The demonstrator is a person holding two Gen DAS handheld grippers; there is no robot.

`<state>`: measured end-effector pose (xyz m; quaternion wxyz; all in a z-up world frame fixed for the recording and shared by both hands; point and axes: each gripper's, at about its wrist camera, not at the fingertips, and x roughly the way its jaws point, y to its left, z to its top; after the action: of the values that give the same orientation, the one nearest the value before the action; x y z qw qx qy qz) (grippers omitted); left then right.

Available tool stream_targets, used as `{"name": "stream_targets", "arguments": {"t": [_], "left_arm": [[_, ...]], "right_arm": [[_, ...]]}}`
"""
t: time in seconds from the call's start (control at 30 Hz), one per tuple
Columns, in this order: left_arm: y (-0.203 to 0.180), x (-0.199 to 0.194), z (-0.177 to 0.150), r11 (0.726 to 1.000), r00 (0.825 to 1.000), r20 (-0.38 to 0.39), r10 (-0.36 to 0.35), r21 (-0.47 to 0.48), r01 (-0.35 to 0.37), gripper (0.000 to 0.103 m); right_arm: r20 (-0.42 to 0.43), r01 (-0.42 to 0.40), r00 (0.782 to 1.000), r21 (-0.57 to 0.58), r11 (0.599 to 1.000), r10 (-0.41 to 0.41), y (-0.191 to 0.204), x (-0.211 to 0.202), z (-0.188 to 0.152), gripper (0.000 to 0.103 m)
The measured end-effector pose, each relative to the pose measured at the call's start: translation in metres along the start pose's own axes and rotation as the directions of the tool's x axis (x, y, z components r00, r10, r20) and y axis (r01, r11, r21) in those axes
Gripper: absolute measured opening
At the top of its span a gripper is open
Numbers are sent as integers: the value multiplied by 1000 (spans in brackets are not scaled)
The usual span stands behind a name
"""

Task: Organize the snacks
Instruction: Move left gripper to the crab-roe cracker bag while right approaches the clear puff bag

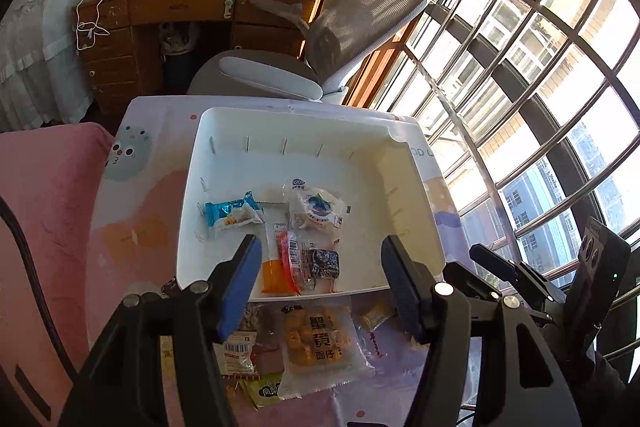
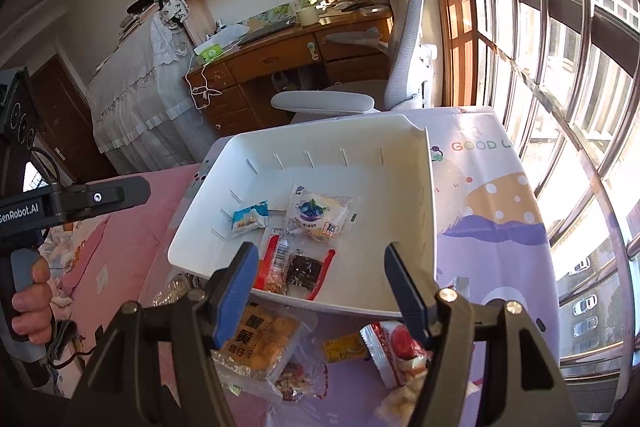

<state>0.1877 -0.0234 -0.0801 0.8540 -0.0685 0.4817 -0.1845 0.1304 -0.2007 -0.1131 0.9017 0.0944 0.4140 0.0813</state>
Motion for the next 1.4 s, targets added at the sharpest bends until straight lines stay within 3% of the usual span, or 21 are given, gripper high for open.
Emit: {"name": "stream_targets", "arguments": {"t": [0.63,0.9,1.23,1.4], "left_arm": [[13,-26,-59,982,988,-113,-107,140,122,61],[22,-21,-74,980,977,-178,-117,138,143,73],[30,7,-88,987,946,-304,-115,72,143,86],[22,29,-91,992,927,-368,-74,64,105,89]], "right_arm": [[-27,203,979,190,960,-202,24,-41,-79,70],[-61,279,960,262,924,-273,28,-54,-116,78],[-115,380,925,304,873,-362,11,-54,-142,78],[-150,391,920,324,862,-361,-9,-41,-145,78]]}}
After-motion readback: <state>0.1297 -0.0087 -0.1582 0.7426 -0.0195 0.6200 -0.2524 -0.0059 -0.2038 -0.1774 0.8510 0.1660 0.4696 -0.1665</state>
